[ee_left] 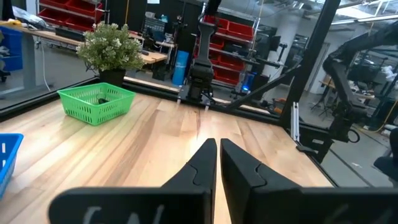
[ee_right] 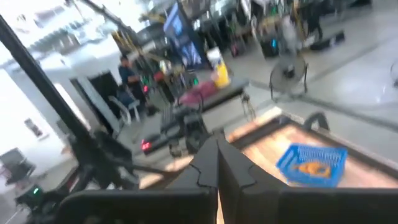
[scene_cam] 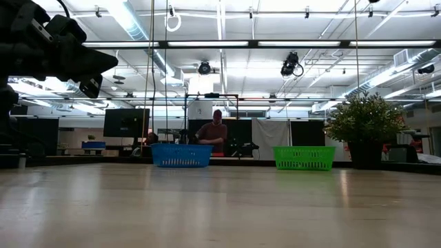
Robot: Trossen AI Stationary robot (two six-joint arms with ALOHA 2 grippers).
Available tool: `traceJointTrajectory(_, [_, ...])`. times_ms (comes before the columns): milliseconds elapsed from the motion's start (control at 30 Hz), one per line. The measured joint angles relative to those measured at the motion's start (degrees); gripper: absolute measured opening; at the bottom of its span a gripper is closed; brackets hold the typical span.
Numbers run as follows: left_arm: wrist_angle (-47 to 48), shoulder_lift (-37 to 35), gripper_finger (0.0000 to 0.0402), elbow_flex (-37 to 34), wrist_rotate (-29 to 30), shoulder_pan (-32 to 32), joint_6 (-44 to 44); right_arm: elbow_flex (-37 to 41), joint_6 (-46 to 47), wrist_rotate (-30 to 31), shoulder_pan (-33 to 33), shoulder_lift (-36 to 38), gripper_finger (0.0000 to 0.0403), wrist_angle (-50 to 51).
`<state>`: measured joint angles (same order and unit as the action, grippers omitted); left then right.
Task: Sort spring keychains
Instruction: Return to home position
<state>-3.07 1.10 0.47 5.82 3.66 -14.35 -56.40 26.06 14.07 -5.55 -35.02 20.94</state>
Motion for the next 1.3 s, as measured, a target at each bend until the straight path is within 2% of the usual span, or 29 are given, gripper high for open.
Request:
traceJointTrajectory(433, [-0.4,0.0,0.0025,0.0,0.0,0.0,0.0,18.2,-7.3,1.8,0.0,24.0,0.0000,-14.7])
traceJointTrajectory(700, [-0.5,0.0,0.0025,0.0,0.0,0.0,0.0,27.6,-10.4,1.4,0.0,34.9,0.0000,-20.2])
traceJointTrajectory(1000, [0.0,0.0,0.0025,0.0,-0.1,0.0,0.0,32.8,-13.4,1.3,0.0,35.0,0.0000,-25.2])
traceJointTrajectory(1300, [0.0,0.0,0.0025,0.0,-0.1,0.0,0.0,45.7,-13.1,0.8,0.1,35.0,0.0000,-44.8])
